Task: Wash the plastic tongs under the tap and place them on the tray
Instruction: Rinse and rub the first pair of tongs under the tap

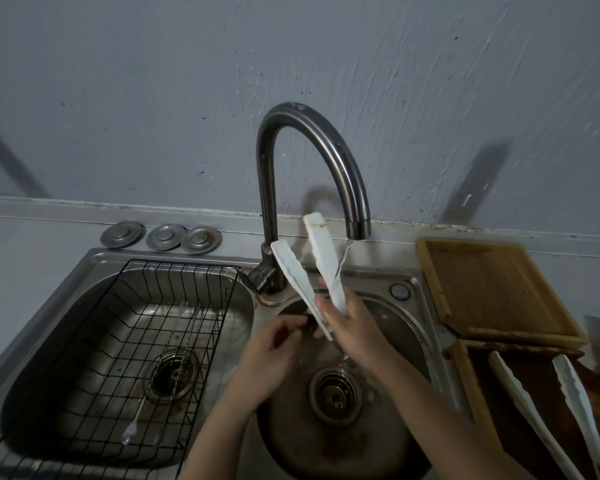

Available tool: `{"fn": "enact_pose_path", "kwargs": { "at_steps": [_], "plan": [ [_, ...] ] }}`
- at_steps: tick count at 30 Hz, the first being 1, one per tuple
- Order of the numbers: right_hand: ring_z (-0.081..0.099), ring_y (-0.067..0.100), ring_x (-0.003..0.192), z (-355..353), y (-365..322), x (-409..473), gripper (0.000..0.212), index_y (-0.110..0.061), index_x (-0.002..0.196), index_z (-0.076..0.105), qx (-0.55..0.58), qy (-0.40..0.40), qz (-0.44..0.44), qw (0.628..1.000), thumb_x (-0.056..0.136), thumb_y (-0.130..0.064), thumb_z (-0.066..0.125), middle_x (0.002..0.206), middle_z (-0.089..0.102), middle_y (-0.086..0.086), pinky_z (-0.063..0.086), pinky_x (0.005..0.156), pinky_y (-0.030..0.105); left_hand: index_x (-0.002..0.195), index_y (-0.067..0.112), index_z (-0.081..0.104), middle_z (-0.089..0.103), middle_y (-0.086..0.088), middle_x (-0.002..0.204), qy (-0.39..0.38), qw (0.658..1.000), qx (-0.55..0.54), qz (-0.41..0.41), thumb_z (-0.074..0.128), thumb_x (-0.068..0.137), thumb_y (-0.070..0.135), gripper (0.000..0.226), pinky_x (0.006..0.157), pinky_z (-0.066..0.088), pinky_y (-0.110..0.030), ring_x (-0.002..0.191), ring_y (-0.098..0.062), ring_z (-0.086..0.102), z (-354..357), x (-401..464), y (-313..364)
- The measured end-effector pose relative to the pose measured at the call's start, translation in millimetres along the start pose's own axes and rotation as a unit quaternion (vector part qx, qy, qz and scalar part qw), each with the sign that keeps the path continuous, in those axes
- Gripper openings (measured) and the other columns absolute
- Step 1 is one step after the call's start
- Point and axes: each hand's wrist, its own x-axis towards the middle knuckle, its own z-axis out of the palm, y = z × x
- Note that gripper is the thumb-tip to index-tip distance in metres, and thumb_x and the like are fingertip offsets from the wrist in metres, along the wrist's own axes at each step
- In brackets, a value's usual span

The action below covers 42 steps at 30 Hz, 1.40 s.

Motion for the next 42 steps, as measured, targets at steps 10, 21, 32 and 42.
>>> {"fn": "enact_pose_path", "kwargs": {
  "at_steps": [10,21,32,42],
  "plan": [
    [0.066,0.015,0.065,-13,-10,3,0.063,-0.013,0.083,0.067,-0.219,0.055,-0.065,0.972,0.094,-0.053,0.02,0.07,0.069,0.006,0.052,0.061,0.033,0.1,0.0,0.062,0.07,-0.012,0.085,0.005,0.92,-0.389,-0.051,0.061,0.078,-0.012,0.025,0.069,0.056,-0.022,0.068,-0.011,0.068,32,22,33],
    [0.048,0.009,0.046,-28,30,-23,0.048,-0.024,0.061,0.045,-0.312,0.101,0.01,0.945,0.098,-0.044,0.021,0.056,0.052,-0.002,0.033,0.046,0.022,0.094,0.001,0.063,0.061,-0.015,0.077,0.067,0.87,-0.456,-0.173,0.063,0.085,0.016,0.018,0.057,0.057,-0.024,0.067,-0.018,0.061,47,32,13],
    [0.039,0.01,0.039,-35,50,-28,0.049,-0.021,0.053,0.039,-0.339,0.102,0.007,0.935,0.1,-0.03,0.026,0.047,0.042,-0.002,0.034,0.044,0.028,0.09,0.001,0.057,0.061,-0.007,0.057,-0.003,0.903,-0.362,-0.231,0.049,0.092,0.04,0.041,0.047,0.055,-0.026,0.044,-0.013,0.059,44,34,9],
    [0.037,0.007,0.04,-39,52,-32,0.055,-0.018,0.047,0.039,-0.261,0.071,0.07,0.96,0.1,-0.025,0.028,0.046,0.04,-0.003,0.029,0.047,0.023,0.095,0.003,0.057,0.066,-0.02,0.087,-0.022,0.899,-0.371,-0.232,0.032,0.097,0.045,0.048,0.065,0.061,-0.039,0.08,-0.031,0.067,39,34,2]
  ]
}}
